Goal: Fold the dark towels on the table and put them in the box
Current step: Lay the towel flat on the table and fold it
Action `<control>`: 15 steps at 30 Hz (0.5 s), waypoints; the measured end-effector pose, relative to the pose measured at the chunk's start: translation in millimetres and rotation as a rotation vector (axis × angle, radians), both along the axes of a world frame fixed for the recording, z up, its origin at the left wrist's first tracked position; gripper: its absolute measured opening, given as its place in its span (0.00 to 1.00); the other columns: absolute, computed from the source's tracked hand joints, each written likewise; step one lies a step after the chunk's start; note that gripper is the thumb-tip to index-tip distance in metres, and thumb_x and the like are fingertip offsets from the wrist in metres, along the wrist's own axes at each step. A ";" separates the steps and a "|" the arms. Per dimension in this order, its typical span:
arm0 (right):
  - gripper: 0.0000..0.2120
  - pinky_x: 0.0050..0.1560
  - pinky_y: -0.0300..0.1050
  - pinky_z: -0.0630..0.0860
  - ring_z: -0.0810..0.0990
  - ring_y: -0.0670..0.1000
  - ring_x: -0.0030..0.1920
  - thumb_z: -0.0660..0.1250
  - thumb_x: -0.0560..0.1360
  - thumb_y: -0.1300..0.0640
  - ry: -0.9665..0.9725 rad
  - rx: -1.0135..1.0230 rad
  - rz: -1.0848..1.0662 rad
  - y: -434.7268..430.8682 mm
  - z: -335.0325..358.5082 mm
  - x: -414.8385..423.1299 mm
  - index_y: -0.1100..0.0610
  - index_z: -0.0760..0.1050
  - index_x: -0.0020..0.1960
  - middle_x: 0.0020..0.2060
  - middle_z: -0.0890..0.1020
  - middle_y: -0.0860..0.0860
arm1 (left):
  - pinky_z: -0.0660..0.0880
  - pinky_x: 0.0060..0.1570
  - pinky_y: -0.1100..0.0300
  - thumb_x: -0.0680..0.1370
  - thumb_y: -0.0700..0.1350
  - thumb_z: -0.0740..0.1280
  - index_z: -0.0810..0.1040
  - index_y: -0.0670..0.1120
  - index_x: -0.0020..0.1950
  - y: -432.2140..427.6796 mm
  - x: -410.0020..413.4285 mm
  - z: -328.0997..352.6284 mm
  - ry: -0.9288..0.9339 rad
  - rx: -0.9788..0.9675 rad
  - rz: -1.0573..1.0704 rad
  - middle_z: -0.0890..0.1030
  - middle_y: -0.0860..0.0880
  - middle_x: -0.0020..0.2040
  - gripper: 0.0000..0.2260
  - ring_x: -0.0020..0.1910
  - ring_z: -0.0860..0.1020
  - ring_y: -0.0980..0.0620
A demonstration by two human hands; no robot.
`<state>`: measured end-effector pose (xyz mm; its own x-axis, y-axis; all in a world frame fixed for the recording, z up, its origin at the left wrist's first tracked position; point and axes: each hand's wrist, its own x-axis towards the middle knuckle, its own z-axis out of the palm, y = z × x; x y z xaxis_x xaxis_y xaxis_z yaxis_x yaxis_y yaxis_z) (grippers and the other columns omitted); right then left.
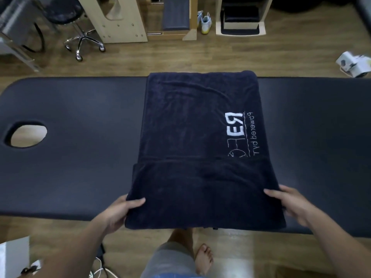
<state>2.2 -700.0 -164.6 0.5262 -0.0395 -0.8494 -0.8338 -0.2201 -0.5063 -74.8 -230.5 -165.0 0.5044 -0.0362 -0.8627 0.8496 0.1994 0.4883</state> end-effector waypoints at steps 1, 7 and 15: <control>0.23 0.64 0.57 0.75 0.83 0.56 0.55 0.80 0.65 0.53 0.036 0.009 0.026 -3.3 -1.9 -3.5 0.53 0.80 0.58 0.53 0.86 0.53 | 0.79 0.52 0.50 0.63 0.49 0.82 0.77 0.41 0.65 1.3 -0.1 -2.4 -0.002 0.039 -0.016 0.84 0.43 0.57 0.33 0.55 0.84 0.44; 0.46 0.60 0.57 0.78 0.85 0.55 0.53 0.86 0.46 0.43 0.114 0.066 0.104 -16.6 -5.3 -26.1 0.57 0.79 0.61 0.52 0.86 0.53 | 0.77 0.57 0.48 0.75 0.46 0.71 0.77 0.45 0.65 5.7 4.4 -1.0 -0.047 0.019 0.100 0.84 0.44 0.59 0.18 0.57 0.83 0.43; 0.14 0.43 0.42 0.76 0.84 0.51 0.47 0.72 0.76 0.57 -0.005 -0.171 0.074 -8.6 -10.5 -51.5 0.57 0.80 0.61 0.42 0.86 0.44 | 0.79 0.46 0.63 0.62 0.62 0.80 0.83 0.43 0.54 9.0 -36.1 -10.9 -0.108 0.280 -0.124 0.87 0.48 0.49 0.30 0.52 0.84 0.50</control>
<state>-49.4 -708.6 -175.2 0.5372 -0.1442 -0.8310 -0.8096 -0.3644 -0.4601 -110.9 -221.5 -175.8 0.6002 0.1283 -0.7895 0.7992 -0.0568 0.5984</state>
